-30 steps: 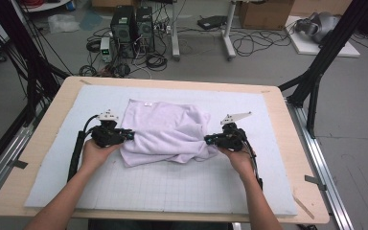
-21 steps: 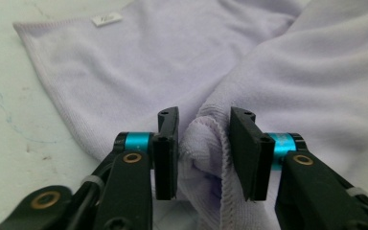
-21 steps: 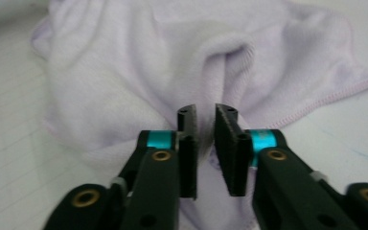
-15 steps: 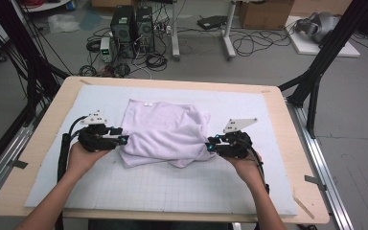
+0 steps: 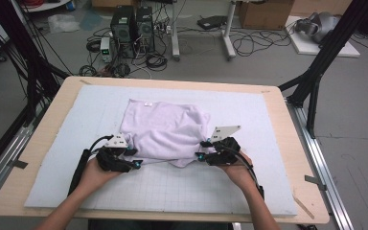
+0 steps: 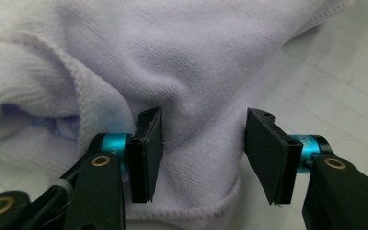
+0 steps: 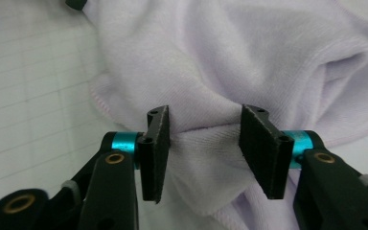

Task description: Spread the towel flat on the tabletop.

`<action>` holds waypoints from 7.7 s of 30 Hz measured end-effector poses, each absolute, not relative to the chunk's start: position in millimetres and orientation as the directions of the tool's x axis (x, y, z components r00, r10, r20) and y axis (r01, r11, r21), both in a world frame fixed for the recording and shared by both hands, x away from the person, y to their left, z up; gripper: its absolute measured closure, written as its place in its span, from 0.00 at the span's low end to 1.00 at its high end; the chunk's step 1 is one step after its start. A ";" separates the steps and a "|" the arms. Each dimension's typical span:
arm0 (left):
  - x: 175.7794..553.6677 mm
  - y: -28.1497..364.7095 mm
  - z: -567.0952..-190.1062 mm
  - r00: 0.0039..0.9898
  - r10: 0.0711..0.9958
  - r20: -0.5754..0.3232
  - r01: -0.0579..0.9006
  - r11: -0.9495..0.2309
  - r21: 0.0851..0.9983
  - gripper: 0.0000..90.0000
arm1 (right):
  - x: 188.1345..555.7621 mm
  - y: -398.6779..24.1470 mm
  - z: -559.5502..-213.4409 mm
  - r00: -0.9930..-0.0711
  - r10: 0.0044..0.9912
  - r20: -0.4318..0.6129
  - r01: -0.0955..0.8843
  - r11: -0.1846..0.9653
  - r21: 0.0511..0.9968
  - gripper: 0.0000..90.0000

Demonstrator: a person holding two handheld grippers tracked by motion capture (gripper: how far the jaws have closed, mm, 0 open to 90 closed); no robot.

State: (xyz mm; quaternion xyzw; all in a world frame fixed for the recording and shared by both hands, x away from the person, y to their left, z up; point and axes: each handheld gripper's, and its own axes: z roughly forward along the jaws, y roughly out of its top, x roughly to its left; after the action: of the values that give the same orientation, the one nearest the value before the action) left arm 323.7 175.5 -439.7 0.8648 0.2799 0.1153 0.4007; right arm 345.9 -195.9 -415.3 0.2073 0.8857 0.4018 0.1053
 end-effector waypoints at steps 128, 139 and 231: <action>281.8 193.5 -437.5 0.882 0.470 -0.036 0.350 -0.602 0.718 0.95 | 302.3 -195.2 -441.4 -0.931 0.350 0.104 0.319 0.638 0.701 0.96; 245.6 207.9 -424.2 0.896 0.441 -0.051 0.329 -0.582 0.743 0.96 | 259.1 -194.0 -423.1 -0.955 0.275 0.109 0.262 0.614 0.745 0.96; 257.3 225.9 -423.1 0.855 0.515 -0.056 0.365 -0.522 0.771 0.78 | 270.2 -210.7 -410.2 -0.938 0.338 0.081 0.272 0.571 0.775 0.79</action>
State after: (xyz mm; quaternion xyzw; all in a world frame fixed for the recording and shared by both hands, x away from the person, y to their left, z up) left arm 257.3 225.9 -423.1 0.8678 0.2537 0.0901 0.4176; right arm 270.2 -210.7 -410.2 0.1724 0.8854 0.4300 0.0381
